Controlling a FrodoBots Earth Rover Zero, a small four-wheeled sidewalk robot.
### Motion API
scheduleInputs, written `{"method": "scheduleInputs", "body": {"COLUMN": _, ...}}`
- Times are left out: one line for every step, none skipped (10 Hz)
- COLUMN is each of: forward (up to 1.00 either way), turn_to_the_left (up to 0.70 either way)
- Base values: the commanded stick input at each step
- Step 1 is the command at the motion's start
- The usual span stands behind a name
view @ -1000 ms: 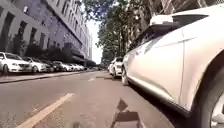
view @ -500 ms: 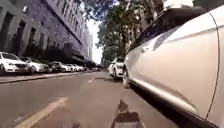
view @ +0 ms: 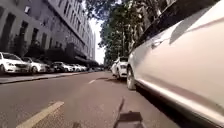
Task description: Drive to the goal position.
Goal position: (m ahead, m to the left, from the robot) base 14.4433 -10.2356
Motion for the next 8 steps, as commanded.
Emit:
{"method": "scheduleInputs", "body": {"forward": 0.7, "turn_to_the_left": 0.0}}
{"method": "scheduleInputs", "body": {"forward": 0.7, "turn_to_the_left": 0.0}}
{"method": "scheduleInputs", "body": {"forward": 0.7, "turn_to_the_left": 0.0}}
{"method": "scheduleInputs", "body": {"forward": 0.7, "turn_to_the_left": 0.11}}
{"method": "scheduleInputs", "body": {"forward": 0.7, "turn_to_the_left": 0.14}}
{"method": "scheduleInputs", "body": {"forward": 0.7, "turn_to_the_left": 0.14}}
{"method": "scheduleInputs", "body": {"forward": 0.7, "turn_to_the_left": 0.14}}
{"method": "scheduleInputs", "body": {"forward": 0.7, "turn_to_the_left": 0.14}}
